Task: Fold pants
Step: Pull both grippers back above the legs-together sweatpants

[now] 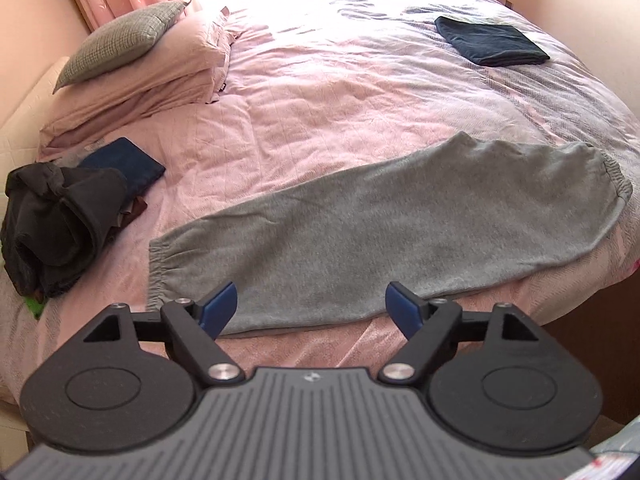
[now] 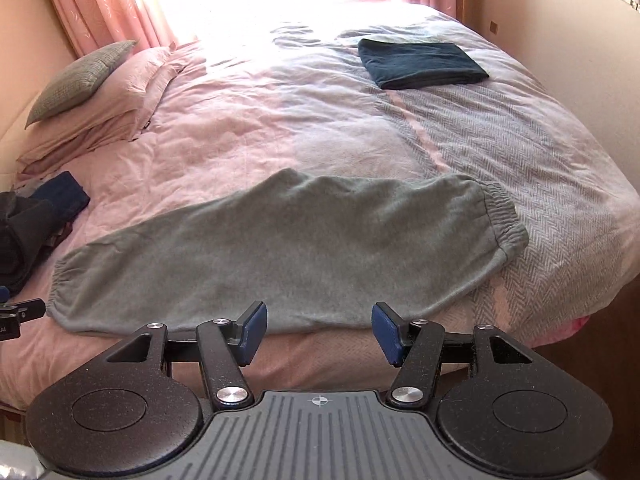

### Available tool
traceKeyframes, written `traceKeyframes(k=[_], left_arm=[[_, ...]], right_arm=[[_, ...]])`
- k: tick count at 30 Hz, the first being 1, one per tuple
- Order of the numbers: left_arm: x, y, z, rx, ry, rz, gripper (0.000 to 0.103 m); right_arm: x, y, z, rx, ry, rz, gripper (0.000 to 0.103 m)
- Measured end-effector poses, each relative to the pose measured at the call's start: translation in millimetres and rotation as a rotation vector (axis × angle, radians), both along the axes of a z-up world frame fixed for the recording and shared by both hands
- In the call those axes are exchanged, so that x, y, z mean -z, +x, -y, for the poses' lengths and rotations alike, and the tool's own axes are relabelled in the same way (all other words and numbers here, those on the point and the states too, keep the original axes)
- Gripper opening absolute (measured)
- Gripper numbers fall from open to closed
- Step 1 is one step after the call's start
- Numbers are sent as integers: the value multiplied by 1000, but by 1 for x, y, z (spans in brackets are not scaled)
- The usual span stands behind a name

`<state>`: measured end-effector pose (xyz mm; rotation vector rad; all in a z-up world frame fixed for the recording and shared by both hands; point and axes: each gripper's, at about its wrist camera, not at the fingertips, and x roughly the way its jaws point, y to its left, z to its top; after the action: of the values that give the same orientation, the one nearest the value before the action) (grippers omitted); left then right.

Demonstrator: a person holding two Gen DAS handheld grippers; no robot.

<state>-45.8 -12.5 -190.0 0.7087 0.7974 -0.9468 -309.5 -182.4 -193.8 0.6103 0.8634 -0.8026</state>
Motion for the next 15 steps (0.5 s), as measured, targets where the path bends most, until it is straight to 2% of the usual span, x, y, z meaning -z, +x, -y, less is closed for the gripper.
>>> traceKeyframes(k=[4, 11, 15], left_arm=[[-18, -9, -7, -20, -13, -5, 89], [-35, -40, -3, -76, -31, -13, 91], [-40, -65, 2, -99, -35, -57, 91]], right_arm=[[-8, -2, -7, -22, 24, -7, 55], [-17, -17, -1, -88, 28, -20, 55], [-21, -36, 6, -112, 19, -31, 55]])
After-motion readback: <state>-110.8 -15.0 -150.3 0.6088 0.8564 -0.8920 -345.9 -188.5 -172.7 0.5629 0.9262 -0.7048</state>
